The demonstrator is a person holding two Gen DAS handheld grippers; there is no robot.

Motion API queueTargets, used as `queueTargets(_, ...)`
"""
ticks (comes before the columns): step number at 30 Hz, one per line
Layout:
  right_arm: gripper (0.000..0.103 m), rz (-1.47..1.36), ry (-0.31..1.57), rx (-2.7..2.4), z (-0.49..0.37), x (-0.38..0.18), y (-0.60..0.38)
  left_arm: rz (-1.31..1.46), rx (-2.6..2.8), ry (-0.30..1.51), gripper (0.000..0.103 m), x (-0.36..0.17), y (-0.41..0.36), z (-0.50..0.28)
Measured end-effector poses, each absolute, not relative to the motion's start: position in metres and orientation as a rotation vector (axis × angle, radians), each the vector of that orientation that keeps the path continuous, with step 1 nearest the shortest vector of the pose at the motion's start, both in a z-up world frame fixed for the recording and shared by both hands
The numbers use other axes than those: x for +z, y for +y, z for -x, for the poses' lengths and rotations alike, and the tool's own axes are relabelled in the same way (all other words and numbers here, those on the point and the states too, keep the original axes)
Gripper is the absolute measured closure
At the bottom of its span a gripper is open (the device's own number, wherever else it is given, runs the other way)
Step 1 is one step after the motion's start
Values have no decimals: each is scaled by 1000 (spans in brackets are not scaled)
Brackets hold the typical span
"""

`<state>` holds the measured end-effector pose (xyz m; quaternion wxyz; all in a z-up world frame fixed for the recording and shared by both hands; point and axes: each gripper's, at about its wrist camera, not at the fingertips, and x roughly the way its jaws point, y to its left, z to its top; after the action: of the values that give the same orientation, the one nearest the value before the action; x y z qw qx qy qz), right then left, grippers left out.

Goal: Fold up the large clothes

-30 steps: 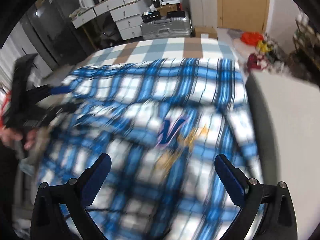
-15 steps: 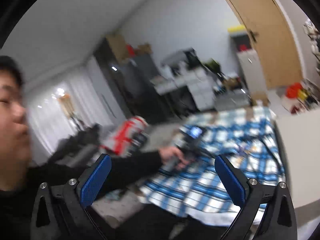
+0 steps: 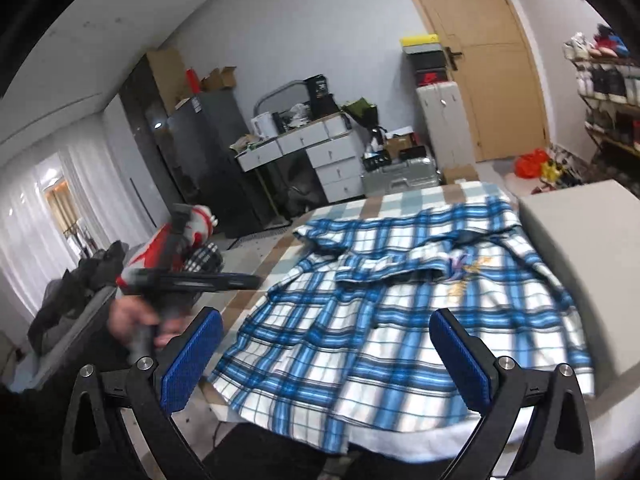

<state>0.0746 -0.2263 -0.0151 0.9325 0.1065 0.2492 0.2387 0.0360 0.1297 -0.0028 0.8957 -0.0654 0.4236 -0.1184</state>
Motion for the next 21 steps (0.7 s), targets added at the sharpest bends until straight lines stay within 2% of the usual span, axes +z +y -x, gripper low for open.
queueTargets(5, 0, -97, 377, 427, -47, -24, -202, 41, -124, 869, 14, -25, 147, 8)
queueTargets(12, 0, -34, 392, 379, -30, -48, -183, 254, -162, 1030, 15, -107, 179, 4)
queueTargets(18, 0, -68, 440, 369, -19, -67, -190, 344, -207, 1032, 15, -131, 180, -9)
queueTargets(20, 0, -84, 450, 367, -16, -69, -196, 365, -253, 1044, 19, -134, 175, -8)
queueTargets(21, 0, -92, 453, 363, -16, -70, -198, 365, -266, 1049, 33, -132, 178, 0)
